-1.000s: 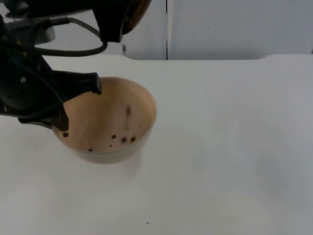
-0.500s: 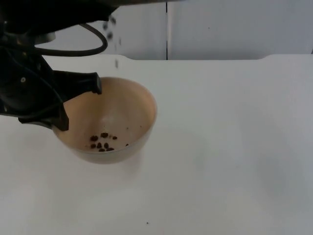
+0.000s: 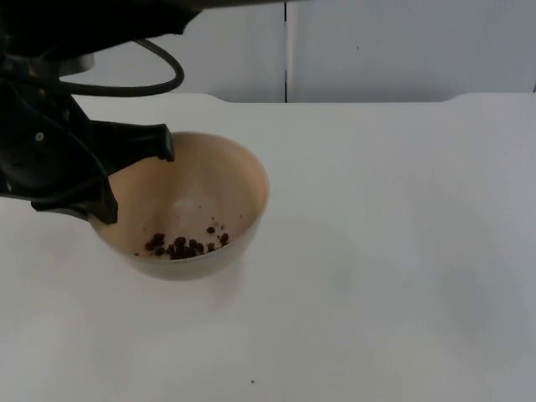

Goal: Pick up the bowl with the left hand and pour the coffee beans from the cup into the bowl with the right hand.

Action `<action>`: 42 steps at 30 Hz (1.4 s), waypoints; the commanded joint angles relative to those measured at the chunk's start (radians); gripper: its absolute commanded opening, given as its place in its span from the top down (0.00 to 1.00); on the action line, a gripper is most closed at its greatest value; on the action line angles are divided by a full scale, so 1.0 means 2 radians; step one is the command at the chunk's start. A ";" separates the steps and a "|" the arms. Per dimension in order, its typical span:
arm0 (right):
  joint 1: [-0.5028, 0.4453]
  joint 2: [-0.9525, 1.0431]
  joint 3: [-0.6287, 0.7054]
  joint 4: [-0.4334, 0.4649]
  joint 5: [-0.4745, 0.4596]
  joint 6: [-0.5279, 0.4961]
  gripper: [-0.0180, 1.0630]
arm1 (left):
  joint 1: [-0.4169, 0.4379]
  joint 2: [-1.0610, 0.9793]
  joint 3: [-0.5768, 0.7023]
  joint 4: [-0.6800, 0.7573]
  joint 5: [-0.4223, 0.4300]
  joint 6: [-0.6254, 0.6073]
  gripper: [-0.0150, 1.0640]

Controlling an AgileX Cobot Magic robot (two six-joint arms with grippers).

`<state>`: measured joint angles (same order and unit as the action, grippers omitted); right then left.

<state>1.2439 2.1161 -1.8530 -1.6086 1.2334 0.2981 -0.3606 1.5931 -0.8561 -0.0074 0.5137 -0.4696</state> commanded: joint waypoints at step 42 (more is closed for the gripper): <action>-0.069 -0.064 -0.002 0.297 -0.031 -0.032 0.98 | 0.000 -0.003 -0.003 -0.015 -0.009 -0.004 0.99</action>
<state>1.1312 2.0149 -1.8530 -1.0866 1.1717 0.2399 -0.3606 1.5931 -0.8561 -0.0253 0.5117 -0.4696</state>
